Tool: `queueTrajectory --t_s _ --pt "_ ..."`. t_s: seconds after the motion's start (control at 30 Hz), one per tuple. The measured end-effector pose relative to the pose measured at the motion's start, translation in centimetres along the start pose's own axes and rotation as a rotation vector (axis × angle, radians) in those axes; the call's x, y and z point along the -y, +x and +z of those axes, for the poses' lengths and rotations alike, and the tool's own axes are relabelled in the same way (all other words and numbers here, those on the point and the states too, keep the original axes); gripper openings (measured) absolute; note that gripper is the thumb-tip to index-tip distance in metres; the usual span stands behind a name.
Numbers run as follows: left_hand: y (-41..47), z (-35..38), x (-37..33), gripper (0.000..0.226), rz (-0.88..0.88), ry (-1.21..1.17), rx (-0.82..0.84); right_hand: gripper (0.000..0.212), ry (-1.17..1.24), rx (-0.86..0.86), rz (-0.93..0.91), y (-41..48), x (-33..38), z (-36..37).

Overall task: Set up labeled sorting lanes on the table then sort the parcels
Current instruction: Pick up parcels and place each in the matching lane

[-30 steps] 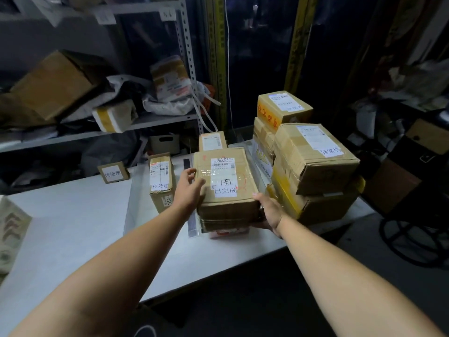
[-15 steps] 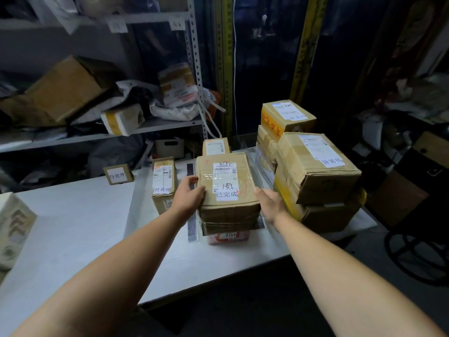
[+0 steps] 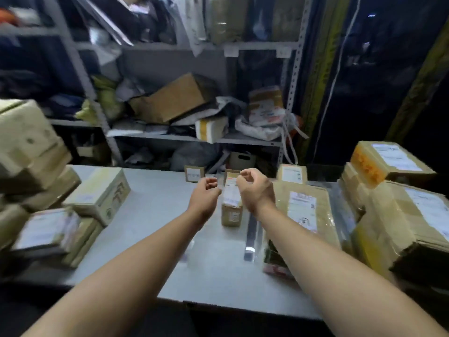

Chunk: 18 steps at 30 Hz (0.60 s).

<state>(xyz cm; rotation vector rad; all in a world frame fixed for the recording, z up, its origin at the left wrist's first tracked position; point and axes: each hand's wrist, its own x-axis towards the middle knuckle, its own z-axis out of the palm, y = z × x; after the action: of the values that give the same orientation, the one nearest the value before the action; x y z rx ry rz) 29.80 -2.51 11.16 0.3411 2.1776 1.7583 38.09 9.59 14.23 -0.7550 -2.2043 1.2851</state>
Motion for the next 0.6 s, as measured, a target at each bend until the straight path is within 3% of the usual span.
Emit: queueTrajectory --t_s 0.27,0.43,0.6 --pt "-2.3 -20.8 4.4 0.028 -0.108 -0.088 -0.369 0.020 0.043 0.410 -0.161 -3.5 9.6 20.1" --pt "-4.2 -31.1 8.2 0.023 -0.228 -0.084 -0.446 0.003 0.126 0.593 0.071 -5.8 11.8 29.8" --pt "-1.7 -38.3 12.9 0.024 -0.283 -0.117 -0.484 0.035 -0.031 0.707 0.246 -4.3 7.8 38.3"
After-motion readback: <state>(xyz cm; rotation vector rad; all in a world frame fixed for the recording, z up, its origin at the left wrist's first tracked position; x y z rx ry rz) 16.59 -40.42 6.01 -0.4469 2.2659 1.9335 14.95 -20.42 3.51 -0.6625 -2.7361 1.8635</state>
